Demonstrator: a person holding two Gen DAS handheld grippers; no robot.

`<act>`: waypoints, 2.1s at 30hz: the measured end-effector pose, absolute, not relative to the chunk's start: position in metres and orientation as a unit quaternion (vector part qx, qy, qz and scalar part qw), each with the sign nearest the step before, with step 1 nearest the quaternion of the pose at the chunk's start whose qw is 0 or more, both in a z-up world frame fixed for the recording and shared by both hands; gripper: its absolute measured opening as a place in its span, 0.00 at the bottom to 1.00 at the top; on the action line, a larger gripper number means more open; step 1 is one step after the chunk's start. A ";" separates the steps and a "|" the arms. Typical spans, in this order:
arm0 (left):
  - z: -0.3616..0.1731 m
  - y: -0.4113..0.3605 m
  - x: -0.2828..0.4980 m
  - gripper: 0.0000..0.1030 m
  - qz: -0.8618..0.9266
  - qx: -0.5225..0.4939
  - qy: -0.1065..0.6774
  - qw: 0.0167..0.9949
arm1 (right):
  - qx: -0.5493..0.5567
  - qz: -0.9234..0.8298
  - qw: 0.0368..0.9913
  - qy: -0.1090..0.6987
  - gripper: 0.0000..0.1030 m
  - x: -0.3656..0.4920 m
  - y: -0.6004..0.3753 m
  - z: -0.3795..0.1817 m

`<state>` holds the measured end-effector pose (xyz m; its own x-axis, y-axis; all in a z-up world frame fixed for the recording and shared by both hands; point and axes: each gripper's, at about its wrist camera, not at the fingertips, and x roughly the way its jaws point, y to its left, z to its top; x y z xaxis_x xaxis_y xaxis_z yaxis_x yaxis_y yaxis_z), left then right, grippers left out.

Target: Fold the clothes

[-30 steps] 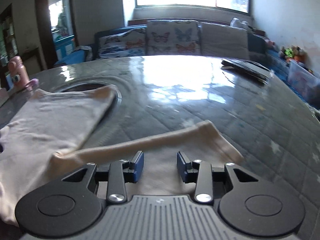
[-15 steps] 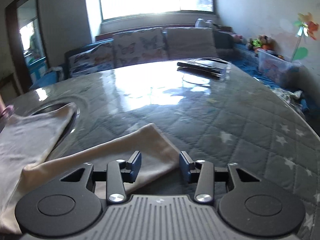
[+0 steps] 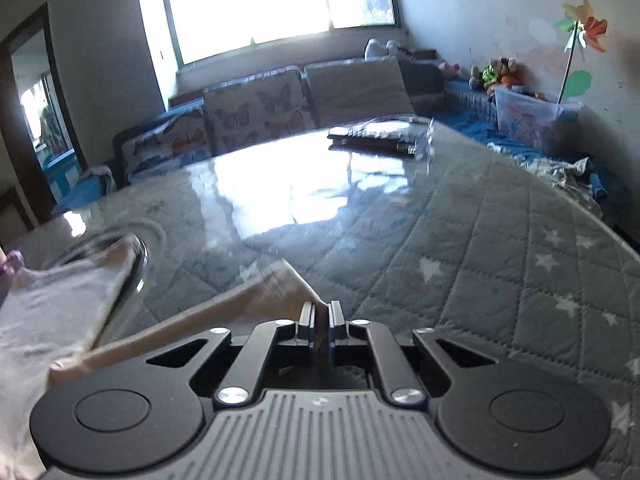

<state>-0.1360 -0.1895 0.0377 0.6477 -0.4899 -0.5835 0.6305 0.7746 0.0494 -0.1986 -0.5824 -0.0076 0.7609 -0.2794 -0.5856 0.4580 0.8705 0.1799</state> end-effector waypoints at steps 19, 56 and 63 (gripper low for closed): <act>0.033 -0.185 -0.147 1.00 -0.312 0.136 0.268 0.901 | 0.088 -0.114 0.971 0.191 0.04 -0.215 -0.511 0.103; 0.035 -0.125 -0.137 0.54 -0.252 0.083 0.261 0.928 | -0.050 0.138 0.917 0.371 0.11 -0.167 -0.349 0.040; 0.022 -0.131 -0.130 0.27 -0.262 0.104 0.283 0.917 | -0.028 0.128 0.906 0.403 0.13 -0.171 -0.367 0.011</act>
<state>-0.1303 -0.1307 0.0217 0.7029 -0.4212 -0.5731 0.5384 0.8417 0.0417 -0.1714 -0.3674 0.0111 0.6431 0.2093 -0.7366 -0.2547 0.9656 0.0519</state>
